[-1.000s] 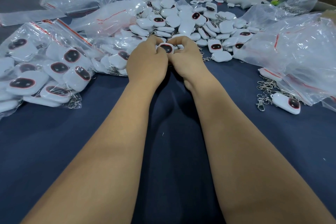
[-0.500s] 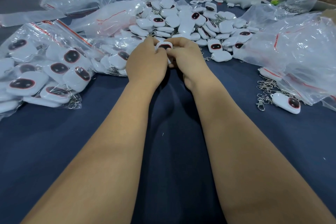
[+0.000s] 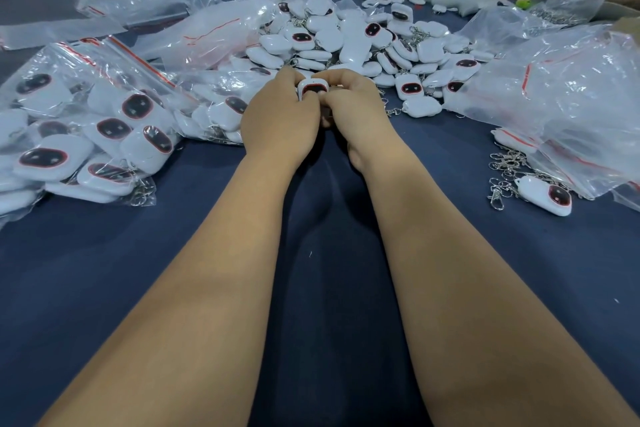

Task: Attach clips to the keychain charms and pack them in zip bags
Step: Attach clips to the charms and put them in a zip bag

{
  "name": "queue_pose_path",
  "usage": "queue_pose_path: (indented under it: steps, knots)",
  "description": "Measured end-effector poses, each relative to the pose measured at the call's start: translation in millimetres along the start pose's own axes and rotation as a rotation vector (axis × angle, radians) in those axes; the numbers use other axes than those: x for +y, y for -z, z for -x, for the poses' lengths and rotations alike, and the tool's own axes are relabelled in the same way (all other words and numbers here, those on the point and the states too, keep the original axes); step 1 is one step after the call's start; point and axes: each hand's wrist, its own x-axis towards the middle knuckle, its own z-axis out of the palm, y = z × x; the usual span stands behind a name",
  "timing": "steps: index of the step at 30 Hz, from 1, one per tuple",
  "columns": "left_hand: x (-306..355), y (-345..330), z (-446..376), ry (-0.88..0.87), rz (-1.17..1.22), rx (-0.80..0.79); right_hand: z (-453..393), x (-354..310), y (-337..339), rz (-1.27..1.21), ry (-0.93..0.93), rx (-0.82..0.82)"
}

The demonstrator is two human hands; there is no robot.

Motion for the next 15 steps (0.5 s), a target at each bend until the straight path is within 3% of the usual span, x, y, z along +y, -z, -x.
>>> queue_pose_path:
  steps: [15]
  knots:
    - [1.1, 0.6, 1.7, -0.110, -0.030, -0.026, -1.6, 3.8, -1.8, 0.064, 0.051, 0.086]
